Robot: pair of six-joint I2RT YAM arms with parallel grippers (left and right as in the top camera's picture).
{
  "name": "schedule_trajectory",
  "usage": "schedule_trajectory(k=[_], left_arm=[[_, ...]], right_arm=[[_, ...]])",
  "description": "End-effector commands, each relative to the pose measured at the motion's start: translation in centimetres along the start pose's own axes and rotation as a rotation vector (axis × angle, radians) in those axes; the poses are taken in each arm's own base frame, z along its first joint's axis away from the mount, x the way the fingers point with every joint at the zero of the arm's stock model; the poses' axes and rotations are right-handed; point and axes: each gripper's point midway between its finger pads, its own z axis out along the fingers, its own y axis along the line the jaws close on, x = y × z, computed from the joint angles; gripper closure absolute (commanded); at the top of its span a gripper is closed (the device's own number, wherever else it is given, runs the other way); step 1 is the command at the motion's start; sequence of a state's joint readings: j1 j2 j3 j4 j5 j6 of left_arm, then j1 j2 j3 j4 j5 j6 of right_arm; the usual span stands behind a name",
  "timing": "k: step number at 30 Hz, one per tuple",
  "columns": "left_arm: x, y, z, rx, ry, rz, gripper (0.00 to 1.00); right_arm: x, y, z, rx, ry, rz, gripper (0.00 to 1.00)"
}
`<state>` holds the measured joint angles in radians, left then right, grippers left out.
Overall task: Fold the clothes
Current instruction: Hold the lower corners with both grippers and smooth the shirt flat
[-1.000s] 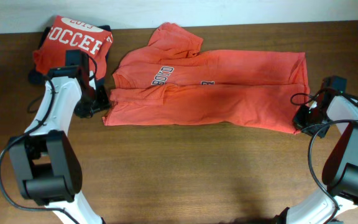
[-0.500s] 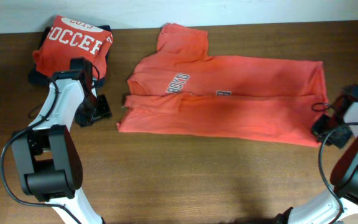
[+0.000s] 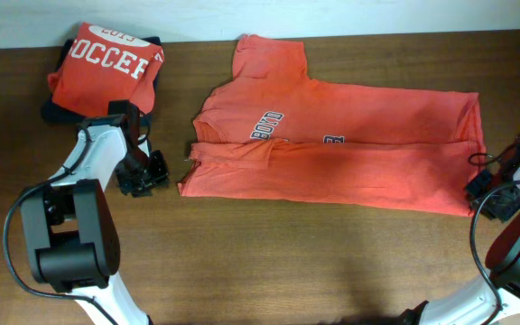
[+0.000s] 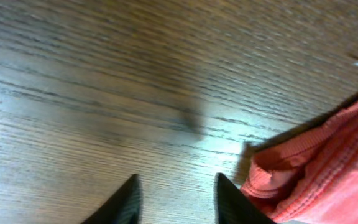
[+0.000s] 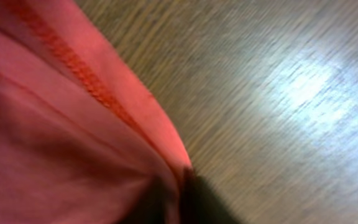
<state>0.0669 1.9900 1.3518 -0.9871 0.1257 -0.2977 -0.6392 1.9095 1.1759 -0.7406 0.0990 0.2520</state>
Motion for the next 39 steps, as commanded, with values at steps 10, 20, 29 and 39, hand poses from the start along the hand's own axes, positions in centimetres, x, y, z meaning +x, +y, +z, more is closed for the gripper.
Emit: schedule_trajectory(k=[10,20,29,39], left_arm=[[1.4,-3.3,-3.2,0.162,-0.011,0.020,0.56],[3.5,-6.1,-0.9,0.139,0.002,0.131,0.48],[4.0,-5.3,1.1,0.088,-0.009,0.115,0.46],[4.7,-4.4,2.4,0.064,-0.004,0.105,0.52]], right_arm=[[-3.4,3.5,-6.2,-0.195,-0.006,-0.036,0.27],[-4.0,5.0,-8.2,-0.281,-0.006,-0.039,0.17],[-4.1,5.0,-8.2,-0.282,-0.007,-0.038,0.02],[-4.1,5.0,-8.2,-0.282,-0.010,-0.037,0.01]])
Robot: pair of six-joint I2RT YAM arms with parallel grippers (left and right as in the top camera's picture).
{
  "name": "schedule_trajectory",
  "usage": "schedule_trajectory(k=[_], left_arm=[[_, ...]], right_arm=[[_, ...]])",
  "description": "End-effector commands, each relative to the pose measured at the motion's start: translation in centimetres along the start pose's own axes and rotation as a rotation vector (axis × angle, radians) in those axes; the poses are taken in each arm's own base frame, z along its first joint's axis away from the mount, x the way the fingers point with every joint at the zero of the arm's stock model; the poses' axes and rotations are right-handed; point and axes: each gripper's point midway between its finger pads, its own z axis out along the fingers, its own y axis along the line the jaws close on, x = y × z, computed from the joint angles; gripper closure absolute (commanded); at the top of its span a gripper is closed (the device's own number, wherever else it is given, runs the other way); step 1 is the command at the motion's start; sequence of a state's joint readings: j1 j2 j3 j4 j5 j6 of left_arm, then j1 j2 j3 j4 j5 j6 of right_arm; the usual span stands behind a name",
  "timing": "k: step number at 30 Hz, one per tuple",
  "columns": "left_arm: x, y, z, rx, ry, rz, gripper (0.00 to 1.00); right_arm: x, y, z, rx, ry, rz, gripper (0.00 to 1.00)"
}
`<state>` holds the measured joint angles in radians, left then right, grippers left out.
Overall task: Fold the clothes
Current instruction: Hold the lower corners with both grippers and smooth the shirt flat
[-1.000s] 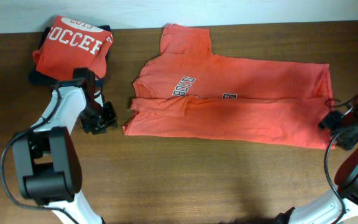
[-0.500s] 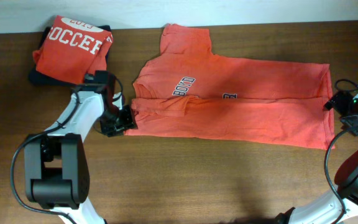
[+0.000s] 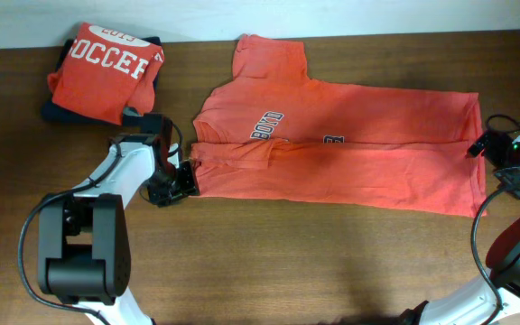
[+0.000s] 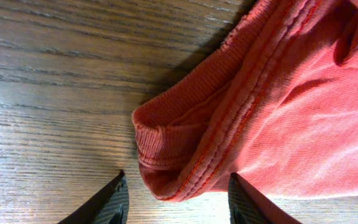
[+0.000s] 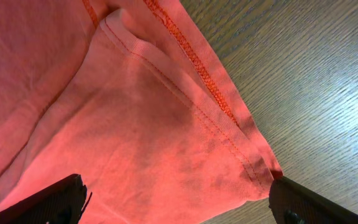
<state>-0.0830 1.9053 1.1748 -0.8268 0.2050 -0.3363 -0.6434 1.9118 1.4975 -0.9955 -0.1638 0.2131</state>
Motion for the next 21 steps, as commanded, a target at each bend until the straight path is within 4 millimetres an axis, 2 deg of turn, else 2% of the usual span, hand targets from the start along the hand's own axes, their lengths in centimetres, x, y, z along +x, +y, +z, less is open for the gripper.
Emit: schedule_trajectory(k=[1,6,10,14,16,21], left_arm=[[0.8,0.7,0.4,-0.021,0.014,-0.016,0.53],[0.7,0.6,0.4,-0.020,0.007,-0.020,0.61],[0.9,0.8,0.4,-0.026,0.017,-0.029,0.64],[1.0,0.8,0.4,-0.027,0.019,-0.042,0.63],[0.6,0.6,0.4,-0.021,0.003,-0.040,0.55],[-0.1,0.4,0.3,-0.011,-0.024,-0.050,0.53]], right_arm=[[-0.2,0.4,-0.3,-0.012,-0.008,0.001,0.01],[-0.2,0.4,-0.3,-0.012,-0.008,0.001,0.01],[-0.2,0.4,-0.3,-0.012,-0.008,0.001,0.01],[-0.2,0.4,-0.3,-0.012,-0.008,0.001,0.01],[-0.2,0.4,-0.3,-0.012,-0.008,0.001,0.01],[-0.2,0.4,-0.3,-0.012,-0.008,0.001,0.01]])
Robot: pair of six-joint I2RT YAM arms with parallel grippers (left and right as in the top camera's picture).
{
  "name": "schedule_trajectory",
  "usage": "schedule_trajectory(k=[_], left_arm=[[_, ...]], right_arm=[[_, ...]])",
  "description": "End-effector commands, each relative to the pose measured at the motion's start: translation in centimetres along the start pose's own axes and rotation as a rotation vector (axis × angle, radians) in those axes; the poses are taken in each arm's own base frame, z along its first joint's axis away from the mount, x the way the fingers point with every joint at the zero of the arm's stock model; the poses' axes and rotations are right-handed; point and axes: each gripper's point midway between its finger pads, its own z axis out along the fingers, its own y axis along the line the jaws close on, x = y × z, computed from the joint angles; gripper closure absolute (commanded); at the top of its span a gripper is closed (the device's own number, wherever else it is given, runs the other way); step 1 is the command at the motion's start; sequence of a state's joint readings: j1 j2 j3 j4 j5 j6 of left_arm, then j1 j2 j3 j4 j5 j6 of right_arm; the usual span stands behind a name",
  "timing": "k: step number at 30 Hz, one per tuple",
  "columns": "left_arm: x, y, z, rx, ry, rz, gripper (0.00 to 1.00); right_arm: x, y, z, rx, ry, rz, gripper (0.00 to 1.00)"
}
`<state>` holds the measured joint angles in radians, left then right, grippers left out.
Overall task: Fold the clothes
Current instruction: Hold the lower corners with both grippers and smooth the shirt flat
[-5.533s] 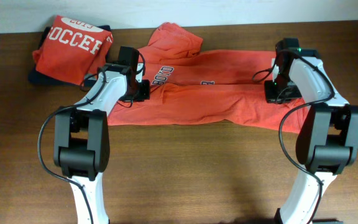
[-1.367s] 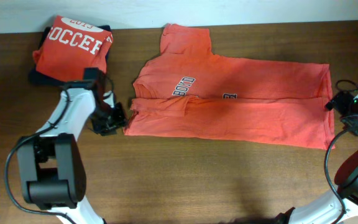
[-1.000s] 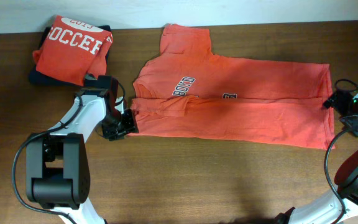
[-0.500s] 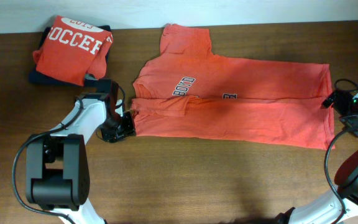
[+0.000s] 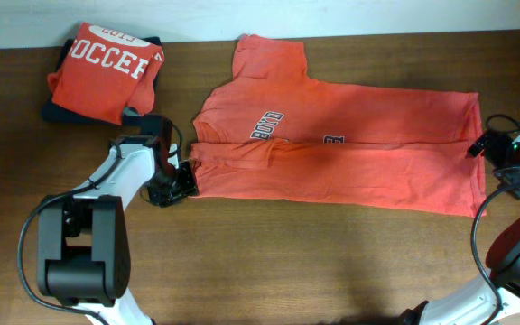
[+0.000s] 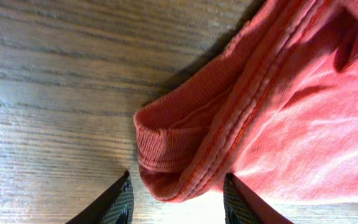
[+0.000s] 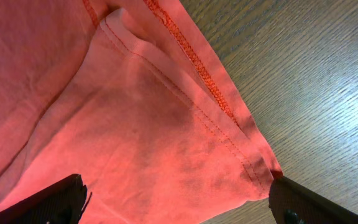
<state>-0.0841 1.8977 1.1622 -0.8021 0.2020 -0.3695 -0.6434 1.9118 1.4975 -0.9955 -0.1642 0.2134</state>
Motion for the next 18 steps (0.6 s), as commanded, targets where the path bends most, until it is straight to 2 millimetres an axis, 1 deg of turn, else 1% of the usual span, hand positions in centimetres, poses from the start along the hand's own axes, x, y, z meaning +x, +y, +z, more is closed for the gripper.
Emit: schedule_trajectory(k=[1,3,10,13,18], left_arm=[[0.0,0.4,0.2,-0.013,-0.009,-0.020,0.51],[-0.3,0.3,0.1,-0.010,-0.018,-0.018,0.49],[-1.4,-0.1,-0.5,-0.010,-0.053,0.012,0.48],[-1.8,0.2,-0.6,-0.032,-0.070,0.016,0.47],[-2.4,1.7,-0.7,-0.130,-0.110,0.019,0.48]], right_arm=[[-0.2,0.4,-0.3,-0.011,-0.008,0.000,0.01],[-0.2,0.3,-0.3,-0.011,-0.008,0.000,0.01],[-0.2,0.3,-0.3,-0.011,-0.008,0.000,0.01],[-0.2,0.3,-0.3,-0.011,-0.008,0.000,0.02],[-0.2,0.3,-0.3,-0.011,-0.008,0.000,0.01]])
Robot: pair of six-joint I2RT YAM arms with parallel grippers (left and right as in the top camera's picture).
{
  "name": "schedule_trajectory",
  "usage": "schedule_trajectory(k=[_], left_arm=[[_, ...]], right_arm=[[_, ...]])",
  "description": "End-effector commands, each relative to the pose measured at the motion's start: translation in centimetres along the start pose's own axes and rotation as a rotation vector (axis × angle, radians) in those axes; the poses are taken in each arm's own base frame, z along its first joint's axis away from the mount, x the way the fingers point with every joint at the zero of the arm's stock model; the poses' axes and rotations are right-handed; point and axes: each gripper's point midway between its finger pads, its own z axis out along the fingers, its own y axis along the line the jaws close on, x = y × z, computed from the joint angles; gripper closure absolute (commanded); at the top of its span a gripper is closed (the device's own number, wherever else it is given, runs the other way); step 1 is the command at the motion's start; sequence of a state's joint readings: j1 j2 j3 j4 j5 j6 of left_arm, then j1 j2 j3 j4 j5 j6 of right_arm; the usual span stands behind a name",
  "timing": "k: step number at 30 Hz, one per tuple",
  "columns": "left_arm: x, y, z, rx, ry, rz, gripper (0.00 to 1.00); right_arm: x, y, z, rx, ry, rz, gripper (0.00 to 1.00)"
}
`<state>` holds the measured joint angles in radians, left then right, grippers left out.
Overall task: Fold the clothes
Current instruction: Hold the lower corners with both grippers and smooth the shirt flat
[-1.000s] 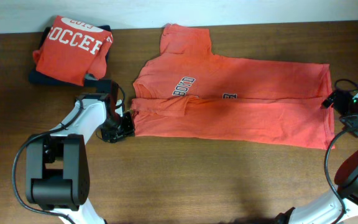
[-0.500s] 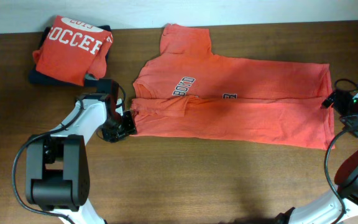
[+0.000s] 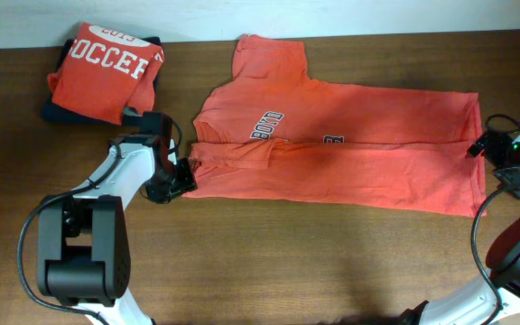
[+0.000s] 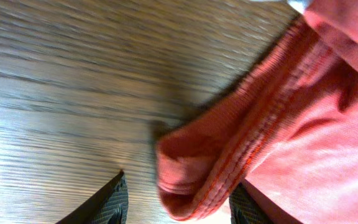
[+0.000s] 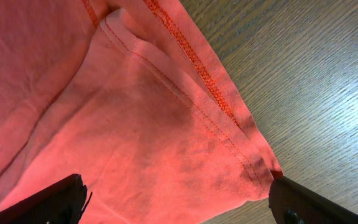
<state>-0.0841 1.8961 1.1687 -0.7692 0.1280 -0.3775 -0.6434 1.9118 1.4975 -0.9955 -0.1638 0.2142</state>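
An orange shirt (image 3: 350,144) with white lettering lies flat across the table, its lower half folded up lengthwise. My left gripper (image 3: 174,181) sits at the shirt's left end. In the left wrist view it (image 4: 179,208) is open, its fingers on either side of the ribbed, stitched edge (image 4: 229,168). My right gripper (image 3: 493,167) is at the shirt's right end. In the right wrist view it (image 5: 173,205) is wide open over the hemmed corner (image 5: 241,143), which lies on the wood.
A folded orange "SOCCER" shirt (image 3: 106,59) rests on a dark garment (image 3: 57,113) at the back left. A pale wall (image 3: 332,16) runs along the table's far edge. Cables (image 3: 499,122) hang by the right arm. Bare wood (image 3: 287,262) lies in front of the shirt.
My left gripper has shifted slightly at the shirt's left end, and the ribbed edge now sits further right between its fingers. The right gripper and the shirt have not moved.
At first my left gripper was open over bare wood left of the shirt, and my right fingers were close together at the lower right corner. Later the left gripper straddled the ribbed left edge and the right stood wide open at the right hem. Both remain so.
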Motion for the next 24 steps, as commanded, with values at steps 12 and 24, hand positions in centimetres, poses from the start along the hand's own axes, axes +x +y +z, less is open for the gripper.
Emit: schedule_trajectory(k=[12,24], left_arm=[[0.5,-1.7,0.2,-0.085,-0.037,0.115,0.63],[1.3,-1.0,0.1,-0.157,-0.021,0.136,0.76]], right_arm=[[-0.2,0.4,-0.3,-0.012,-0.008,0.000,0.01],[-0.2,0.4,-0.3,-0.012,-0.008,0.000,0.01]])
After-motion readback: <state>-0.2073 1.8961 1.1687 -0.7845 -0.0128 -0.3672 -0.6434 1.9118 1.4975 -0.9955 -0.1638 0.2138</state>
